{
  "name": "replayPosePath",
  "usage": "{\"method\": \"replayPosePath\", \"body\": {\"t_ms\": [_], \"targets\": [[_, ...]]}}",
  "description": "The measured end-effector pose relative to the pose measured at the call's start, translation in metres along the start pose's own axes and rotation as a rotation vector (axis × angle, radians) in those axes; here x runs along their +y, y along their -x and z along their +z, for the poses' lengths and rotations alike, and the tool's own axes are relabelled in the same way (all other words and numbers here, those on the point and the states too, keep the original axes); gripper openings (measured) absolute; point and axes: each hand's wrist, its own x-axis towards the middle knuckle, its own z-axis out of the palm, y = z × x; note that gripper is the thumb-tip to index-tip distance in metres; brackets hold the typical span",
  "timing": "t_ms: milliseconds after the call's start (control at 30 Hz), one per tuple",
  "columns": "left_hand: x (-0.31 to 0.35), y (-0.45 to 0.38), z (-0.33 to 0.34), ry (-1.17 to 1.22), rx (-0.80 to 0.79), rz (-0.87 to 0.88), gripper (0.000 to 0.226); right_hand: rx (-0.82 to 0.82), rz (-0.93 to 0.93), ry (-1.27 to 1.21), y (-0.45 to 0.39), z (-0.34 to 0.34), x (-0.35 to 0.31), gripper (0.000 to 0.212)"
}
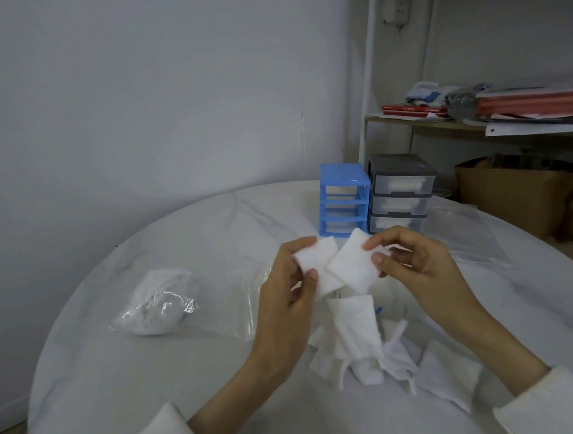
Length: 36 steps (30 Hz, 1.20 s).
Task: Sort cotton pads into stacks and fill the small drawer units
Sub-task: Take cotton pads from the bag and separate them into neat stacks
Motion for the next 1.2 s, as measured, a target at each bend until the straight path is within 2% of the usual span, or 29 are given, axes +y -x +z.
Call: {"method": "replayPosePath", "body": {"t_ms": [100,200,300,400,467,567,733,933,1067,1200], "targets": [[0.000,-0.001,0.000,0.055,0.028,-0.076,0.037,-0.024,0.000,-0.051,0.000,0.001,-0.002,0.022],[0.000,-0.001,-0.001,0.010,0.015,-0.089,0.035,-0.060,-0.022,-0.110,0.001,0.003,-0.006,0.012],[0.002,0.000,0.000,0.033,-0.019,-0.131,0.026,-0.065,-0.047,-0.143,0.001,0.004,-0.007,0.025],[0.004,0.000,0.002,0.079,-0.043,-0.179,0.015,-0.101,-0.029,-0.134,0.000,0.004,-0.007,0.030],[0.006,0.000,0.002,0.112,-0.075,-0.187,0.010,-0.136,-0.014,-0.116,0.001,0.005,-0.006,0.031],[0.007,-0.001,0.003,0.095,-0.120,-0.184,0.023,-0.135,-0.023,-0.053,0.002,0.007,-0.003,0.030],[0.008,0.001,0.004,0.117,-0.141,-0.240,0.025,-0.086,-0.041,0.022,0.002,0.007,-0.001,0.030],[0.012,0.002,0.005,0.180,-0.138,-0.253,0.026,-0.102,-0.066,0.041,0.003,0.007,-0.001,0.035],[0.017,0.004,0.005,0.254,-0.167,-0.254,0.023,-0.104,-0.090,0.070,0.003,0.007,-0.001,0.037],[0.015,0.002,0.005,0.178,-0.156,-0.221,0.012,-0.082,-0.100,0.115,0.004,0.008,0.000,0.035]]}}
